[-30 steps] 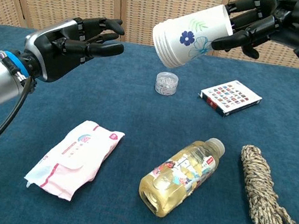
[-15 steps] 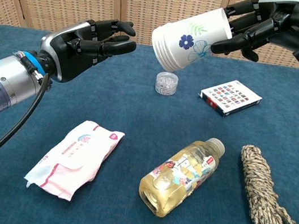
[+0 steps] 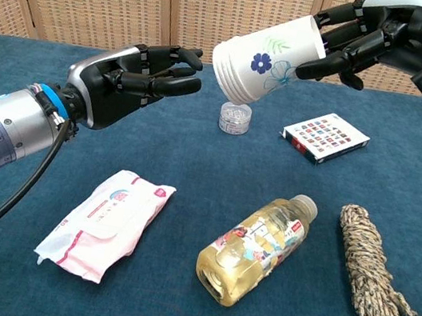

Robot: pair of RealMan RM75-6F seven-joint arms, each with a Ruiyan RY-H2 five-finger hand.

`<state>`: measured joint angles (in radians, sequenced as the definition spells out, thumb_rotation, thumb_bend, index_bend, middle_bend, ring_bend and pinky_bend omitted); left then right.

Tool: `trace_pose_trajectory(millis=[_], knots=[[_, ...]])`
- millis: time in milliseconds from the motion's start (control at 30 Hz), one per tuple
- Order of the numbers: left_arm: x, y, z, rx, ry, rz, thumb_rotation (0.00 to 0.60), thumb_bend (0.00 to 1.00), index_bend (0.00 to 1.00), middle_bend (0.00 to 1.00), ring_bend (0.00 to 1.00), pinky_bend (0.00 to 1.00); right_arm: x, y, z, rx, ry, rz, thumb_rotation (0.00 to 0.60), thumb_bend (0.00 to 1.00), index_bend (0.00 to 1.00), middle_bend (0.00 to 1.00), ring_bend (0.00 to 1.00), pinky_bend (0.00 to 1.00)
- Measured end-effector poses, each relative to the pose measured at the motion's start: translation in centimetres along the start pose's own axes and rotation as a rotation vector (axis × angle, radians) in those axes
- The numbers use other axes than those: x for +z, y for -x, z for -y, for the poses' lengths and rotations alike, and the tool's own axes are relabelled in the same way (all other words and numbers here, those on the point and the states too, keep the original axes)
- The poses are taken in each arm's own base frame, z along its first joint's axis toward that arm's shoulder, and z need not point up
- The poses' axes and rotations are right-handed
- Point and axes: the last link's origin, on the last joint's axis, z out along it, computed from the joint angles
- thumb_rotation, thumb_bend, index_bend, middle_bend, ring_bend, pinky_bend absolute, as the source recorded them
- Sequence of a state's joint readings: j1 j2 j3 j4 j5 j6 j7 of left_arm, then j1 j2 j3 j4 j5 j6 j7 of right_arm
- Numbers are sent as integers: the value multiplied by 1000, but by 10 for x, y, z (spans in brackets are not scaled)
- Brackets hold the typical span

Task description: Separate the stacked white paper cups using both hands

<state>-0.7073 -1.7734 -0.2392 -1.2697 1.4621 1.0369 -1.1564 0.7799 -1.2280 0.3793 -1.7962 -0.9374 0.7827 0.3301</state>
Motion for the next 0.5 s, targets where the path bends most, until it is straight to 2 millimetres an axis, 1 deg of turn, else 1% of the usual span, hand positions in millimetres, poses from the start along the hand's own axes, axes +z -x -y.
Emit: trace_pose_trajectory(millis=[200,500], knots=[[12,-3,-4,12,-4,25,600,219,499,36,0,0,1,0,-1,-3,6,0,600,237,766,664,556,802],[18,2,-1,8,-16,55,600,237,506,36,0,0,2,0,-3,-5,11,-3,600,237,766,664,555,802]])
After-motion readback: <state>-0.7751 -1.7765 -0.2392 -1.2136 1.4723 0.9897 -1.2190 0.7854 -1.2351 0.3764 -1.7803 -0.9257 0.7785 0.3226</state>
